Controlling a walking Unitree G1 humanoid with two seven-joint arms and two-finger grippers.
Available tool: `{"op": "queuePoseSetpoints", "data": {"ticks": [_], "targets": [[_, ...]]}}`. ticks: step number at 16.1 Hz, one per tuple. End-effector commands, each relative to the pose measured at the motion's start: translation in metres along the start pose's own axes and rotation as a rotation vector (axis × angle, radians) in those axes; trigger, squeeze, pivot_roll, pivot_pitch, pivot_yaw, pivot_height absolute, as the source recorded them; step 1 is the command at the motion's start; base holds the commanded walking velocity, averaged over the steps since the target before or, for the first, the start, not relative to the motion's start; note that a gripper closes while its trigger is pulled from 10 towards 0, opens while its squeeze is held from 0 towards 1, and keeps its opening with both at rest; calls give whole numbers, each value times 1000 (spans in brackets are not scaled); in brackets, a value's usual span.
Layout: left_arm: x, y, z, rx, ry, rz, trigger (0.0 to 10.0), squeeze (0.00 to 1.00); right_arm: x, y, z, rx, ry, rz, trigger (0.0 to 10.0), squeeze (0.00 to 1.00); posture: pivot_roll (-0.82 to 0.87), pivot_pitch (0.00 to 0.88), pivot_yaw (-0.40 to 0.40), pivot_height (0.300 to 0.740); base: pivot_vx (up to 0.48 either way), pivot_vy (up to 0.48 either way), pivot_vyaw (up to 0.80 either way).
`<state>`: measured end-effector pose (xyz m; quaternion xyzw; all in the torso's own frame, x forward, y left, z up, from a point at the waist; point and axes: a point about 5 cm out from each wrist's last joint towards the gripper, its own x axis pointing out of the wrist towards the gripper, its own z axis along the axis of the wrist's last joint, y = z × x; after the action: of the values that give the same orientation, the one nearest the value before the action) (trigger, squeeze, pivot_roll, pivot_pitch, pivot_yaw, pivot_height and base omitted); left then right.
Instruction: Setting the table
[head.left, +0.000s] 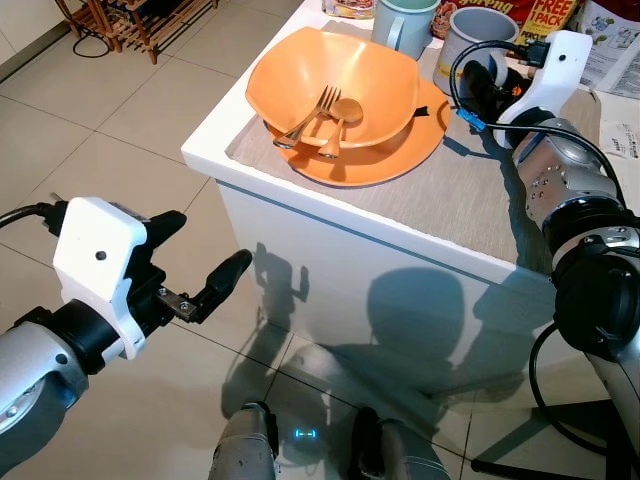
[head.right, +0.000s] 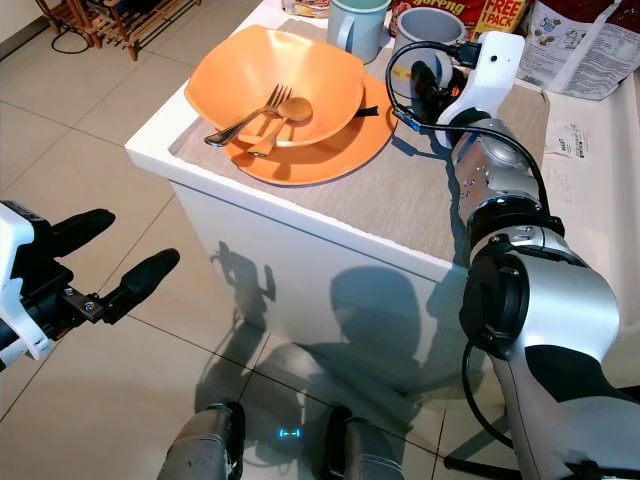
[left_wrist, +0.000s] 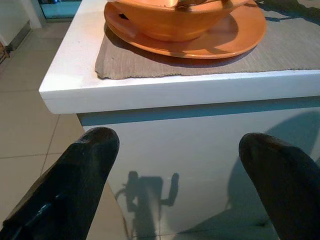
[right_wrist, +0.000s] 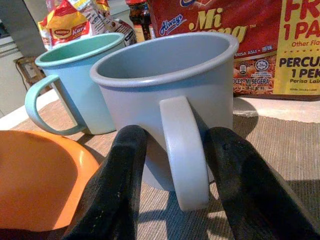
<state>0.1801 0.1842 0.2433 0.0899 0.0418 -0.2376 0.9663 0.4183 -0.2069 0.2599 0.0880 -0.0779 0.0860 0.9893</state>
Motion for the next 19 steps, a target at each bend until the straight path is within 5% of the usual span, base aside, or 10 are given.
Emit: {"op": "queuePoseSetpoints", "data": {"ticks": [1, 14, 19], "targets": [[-6, -18, 12, 76, -49, -67, 10000, 0, -1, -2, -2, 11, 18, -1, 0, 0, 410, 237, -58, 740, 0, 0, 0], [-2, -21, 14, 83, -53, -72, 10000, 0, -2, -5, -2, 16, 15, -13, 0, 0, 402, 223, -54, 740, 0, 0, 0], [18, -7, 3, 113, -55, 31, 10000, 0, 2, 0, 40, -126, -179, 18, 0, 0, 258, 126, -81, 740, 0, 0, 0]]}}
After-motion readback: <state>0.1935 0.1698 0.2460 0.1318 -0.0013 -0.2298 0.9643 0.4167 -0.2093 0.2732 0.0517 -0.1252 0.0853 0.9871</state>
